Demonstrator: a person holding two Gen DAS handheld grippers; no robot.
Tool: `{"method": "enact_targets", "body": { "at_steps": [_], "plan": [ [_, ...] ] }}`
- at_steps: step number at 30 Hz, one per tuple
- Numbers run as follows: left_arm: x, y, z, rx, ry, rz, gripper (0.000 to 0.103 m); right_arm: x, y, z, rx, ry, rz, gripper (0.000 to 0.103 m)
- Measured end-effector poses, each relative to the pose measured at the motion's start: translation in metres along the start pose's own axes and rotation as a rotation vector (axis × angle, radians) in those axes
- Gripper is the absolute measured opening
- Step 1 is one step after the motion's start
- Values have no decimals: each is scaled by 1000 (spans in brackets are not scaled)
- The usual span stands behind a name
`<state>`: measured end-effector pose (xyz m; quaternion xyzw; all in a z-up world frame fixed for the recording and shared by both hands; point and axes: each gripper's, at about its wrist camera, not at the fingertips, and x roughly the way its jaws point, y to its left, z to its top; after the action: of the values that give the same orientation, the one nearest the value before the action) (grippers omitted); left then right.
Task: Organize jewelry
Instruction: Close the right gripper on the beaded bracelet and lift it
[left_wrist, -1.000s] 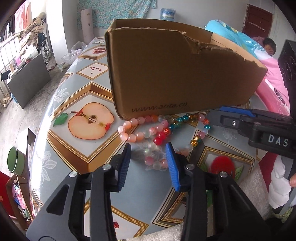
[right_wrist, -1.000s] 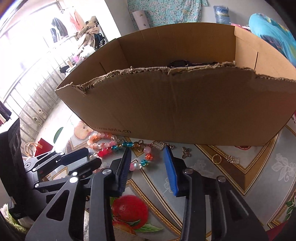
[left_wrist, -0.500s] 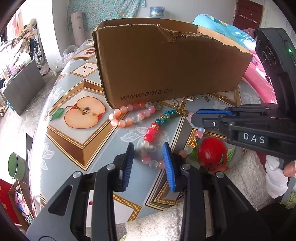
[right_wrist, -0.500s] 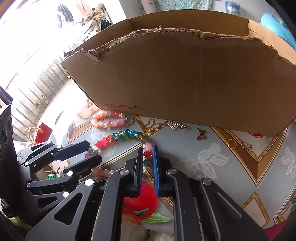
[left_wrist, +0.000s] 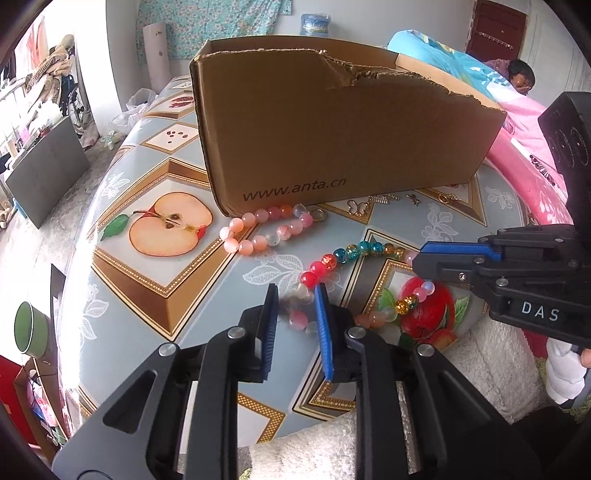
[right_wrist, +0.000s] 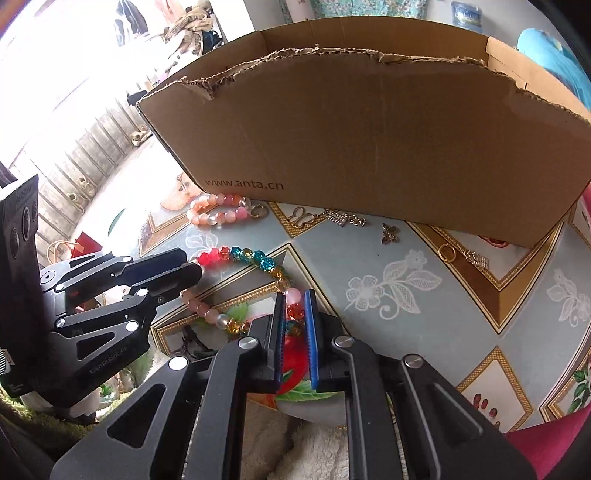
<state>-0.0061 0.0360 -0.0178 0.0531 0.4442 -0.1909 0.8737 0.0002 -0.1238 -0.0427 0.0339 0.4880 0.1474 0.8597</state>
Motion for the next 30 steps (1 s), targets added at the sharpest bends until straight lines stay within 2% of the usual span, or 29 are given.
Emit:
{"method": "enact_targets", "body": {
  "at_steps": [17,18,20,23,30],
  "plan": [
    [12,-19,9,58,-35,51,19,11,11,6,-89,-40,-36,12],
    [12,-20,9,62,-39,50,19,11,12,6,-92,-43,-33,12],
    [13,-24,10,76,-41,40,11,11,10,6,-83,-45,-18,11],
    [11,-26,10,70,-39,17,9,6,5,7,-55,-57,11,10],
    [-9,-35,10,79,-77,5,9,-17,-4,0,-32,-117,38,10]
  ]
}}
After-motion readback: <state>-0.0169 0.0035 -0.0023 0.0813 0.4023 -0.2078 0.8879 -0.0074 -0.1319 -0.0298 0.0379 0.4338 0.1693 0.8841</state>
